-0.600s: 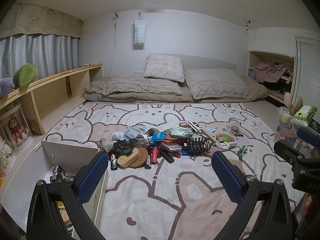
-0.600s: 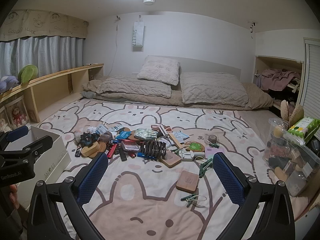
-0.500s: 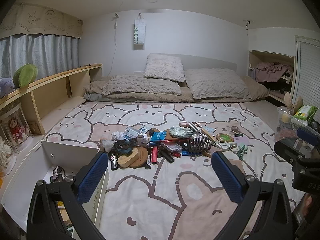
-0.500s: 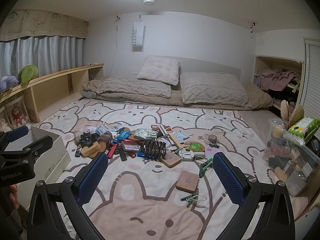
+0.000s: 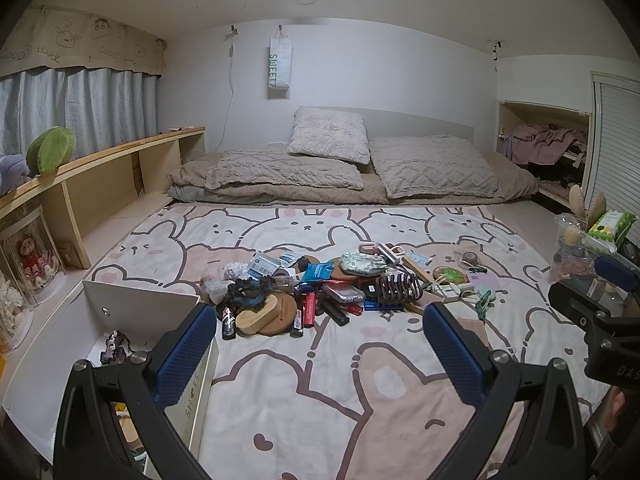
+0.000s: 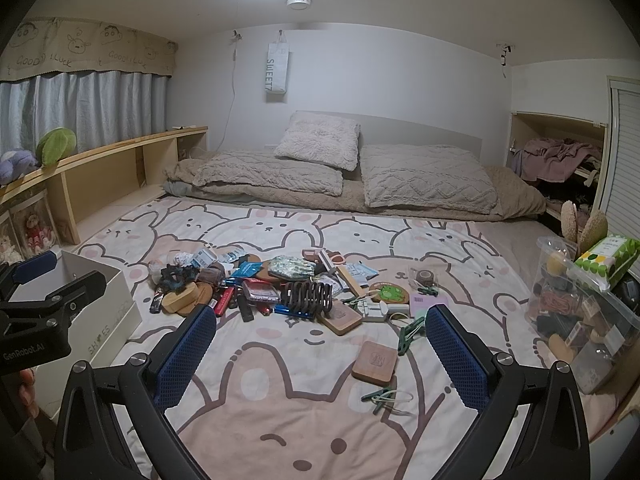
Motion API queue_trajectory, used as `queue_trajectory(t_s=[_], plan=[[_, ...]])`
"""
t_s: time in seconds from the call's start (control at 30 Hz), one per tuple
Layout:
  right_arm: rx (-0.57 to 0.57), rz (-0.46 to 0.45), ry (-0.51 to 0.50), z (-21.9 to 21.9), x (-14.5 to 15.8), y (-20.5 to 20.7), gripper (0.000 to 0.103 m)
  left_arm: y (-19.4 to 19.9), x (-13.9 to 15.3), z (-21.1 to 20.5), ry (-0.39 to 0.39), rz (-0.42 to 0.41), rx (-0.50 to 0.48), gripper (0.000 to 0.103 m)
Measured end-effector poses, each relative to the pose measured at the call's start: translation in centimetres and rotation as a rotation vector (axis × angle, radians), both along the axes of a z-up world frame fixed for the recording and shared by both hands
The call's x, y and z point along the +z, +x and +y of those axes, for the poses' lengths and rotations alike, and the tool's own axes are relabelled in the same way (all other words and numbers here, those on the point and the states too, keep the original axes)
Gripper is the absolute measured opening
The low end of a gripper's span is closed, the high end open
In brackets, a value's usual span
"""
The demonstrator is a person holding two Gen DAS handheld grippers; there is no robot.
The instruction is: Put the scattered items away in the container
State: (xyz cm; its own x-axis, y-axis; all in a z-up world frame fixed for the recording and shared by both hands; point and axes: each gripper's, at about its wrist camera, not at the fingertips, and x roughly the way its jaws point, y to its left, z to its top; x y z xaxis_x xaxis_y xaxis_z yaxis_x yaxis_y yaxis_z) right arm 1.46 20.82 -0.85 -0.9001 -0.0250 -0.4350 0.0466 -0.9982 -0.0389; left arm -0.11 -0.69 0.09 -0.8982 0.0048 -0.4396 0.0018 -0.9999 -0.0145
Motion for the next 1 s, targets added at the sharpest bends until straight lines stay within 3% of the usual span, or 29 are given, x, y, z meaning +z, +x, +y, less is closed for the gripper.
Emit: queue_trajectory(t_s=[0.9,1.0], plan=[[-0.001,-0.006,0.001,-0.1,-0.1,0.0,0.103,0.1,-0.1,-0.8,0.000,-0.004,-0.002,0.103],[-0.002,-0.012,0.000,0.0,-1.1,-0.4,0.103,0.2,-1.4,-1.5,0.000,-0.011,-0.001,0.103]])
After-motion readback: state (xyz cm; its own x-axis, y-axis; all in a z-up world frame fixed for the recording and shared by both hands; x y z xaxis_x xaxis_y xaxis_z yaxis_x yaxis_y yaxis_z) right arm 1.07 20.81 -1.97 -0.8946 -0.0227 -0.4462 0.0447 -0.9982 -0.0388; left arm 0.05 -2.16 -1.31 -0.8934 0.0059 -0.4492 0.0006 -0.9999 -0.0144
